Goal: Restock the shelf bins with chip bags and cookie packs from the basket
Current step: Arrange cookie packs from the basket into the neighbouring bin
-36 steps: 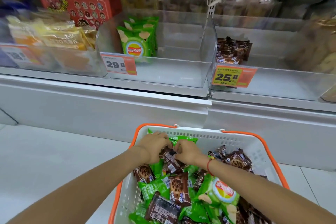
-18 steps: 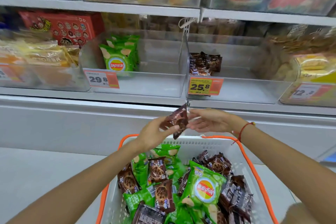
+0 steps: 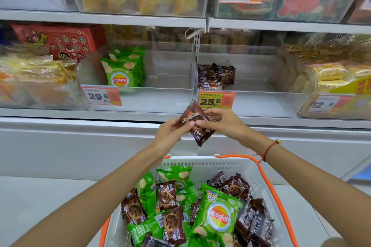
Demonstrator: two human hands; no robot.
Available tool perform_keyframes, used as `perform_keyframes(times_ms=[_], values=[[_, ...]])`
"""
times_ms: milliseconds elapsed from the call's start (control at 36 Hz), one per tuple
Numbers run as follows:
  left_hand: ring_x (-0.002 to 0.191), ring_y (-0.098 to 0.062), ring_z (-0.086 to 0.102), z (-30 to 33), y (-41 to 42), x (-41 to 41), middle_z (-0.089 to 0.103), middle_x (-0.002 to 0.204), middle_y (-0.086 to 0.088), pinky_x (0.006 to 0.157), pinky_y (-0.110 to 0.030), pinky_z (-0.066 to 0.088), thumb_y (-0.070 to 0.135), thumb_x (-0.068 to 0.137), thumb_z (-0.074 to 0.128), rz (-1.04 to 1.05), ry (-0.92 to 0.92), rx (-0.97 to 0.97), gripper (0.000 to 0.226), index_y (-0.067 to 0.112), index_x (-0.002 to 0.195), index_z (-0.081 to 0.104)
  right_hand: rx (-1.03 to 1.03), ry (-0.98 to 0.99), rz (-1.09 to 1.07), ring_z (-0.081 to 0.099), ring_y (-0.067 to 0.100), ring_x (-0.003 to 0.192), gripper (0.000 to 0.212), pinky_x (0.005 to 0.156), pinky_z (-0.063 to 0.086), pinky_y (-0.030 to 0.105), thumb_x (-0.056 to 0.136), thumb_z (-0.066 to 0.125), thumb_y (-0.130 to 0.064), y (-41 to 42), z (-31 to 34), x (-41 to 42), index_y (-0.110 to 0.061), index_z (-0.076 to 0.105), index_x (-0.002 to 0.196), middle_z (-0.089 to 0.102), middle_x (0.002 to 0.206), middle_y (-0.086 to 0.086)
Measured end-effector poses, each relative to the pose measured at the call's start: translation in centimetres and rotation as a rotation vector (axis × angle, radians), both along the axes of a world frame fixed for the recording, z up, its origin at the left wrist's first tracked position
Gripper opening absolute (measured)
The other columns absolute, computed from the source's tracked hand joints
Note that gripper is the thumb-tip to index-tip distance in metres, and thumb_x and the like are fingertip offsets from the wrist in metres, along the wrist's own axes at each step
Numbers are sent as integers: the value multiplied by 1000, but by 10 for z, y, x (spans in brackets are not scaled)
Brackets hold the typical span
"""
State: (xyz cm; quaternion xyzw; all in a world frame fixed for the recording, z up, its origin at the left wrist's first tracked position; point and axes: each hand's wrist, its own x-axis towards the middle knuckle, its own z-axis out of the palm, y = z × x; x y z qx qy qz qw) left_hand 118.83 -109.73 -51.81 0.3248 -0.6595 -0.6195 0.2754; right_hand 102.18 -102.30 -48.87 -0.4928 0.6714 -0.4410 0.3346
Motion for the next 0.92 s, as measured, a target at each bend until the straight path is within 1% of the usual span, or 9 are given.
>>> perform_keyframes(times_ms=[139,194,278,389,444,528,667,806,917], values=[[71,6,62,19,-8,-17,69,82,7,58,-3,43,16,86,68,-40,4,-31,13,16,99,67,56,23,56,61,2,81,39,65,44,4,78,77,-11,1,19,-15,-15,61,113,66,94,-8],[63,12,60,28,-13,-23,68,78,9,57,-2,42,17,85,69,-77,-20,-22,10,17,95,69,36,6,71,63,1,80,43,69,46,6,77,77,-8,2,23,-21,-13,62,117,69,97,-4],[88,1,66,34,-22,-31,72,94,6,81,-14,49,25,81,74,-117,-57,-12,25,21,105,69,-33,-2,27,66,4,78,31,70,50,12,75,78,-6,2,24,-28,-14,69,104,72,90,-1],[100,-12,67,40,-31,-40,72,105,1,90,-28,52,23,80,75,-99,-3,18,39,20,116,63,-194,-145,-115,66,3,73,22,68,52,16,75,78,-7,1,27,-38,-15,68,94,72,80,-4],[96,-10,67,47,-35,-45,73,102,1,87,-23,53,19,84,71,-93,51,-49,27,19,110,65,-233,-153,-145,67,6,78,25,73,54,19,73,79,-8,0,31,-45,-8,67,95,72,85,0],[86,0,66,61,-42,-56,72,95,5,77,-11,49,12,86,69,-112,96,-222,17,20,101,67,-256,33,-156,66,3,82,33,76,52,16,67,84,-13,-2,43,-60,-16,65,94,72,90,-4],[80,4,66,90,-51,-82,72,87,14,70,-9,48,14,85,70,-152,127,-383,13,20,97,70,-301,289,-52,65,5,90,48,83,51,18,69,84,-11,-7,71,-83,-26,63,109,68,102,-1],[95,-1,61,94,-68,-101,65,107,17,79,-14,47,30,87,68,44,114,-469,27,25,113,65,-293,189,-69,67,8,81,42,72,52,18,62,82,-23,-22,84,-110,-21,66,100,71,93,0],[106,-2,52,78,-91,-104,51,123,20,85,-24,40,39,88,64,255,-55,-547,42,32,128,50,-213,275,-244,64,15,87,40,79,52,23,68,83,-17,-40,87,-158,-15,64,104,70,100,4]])
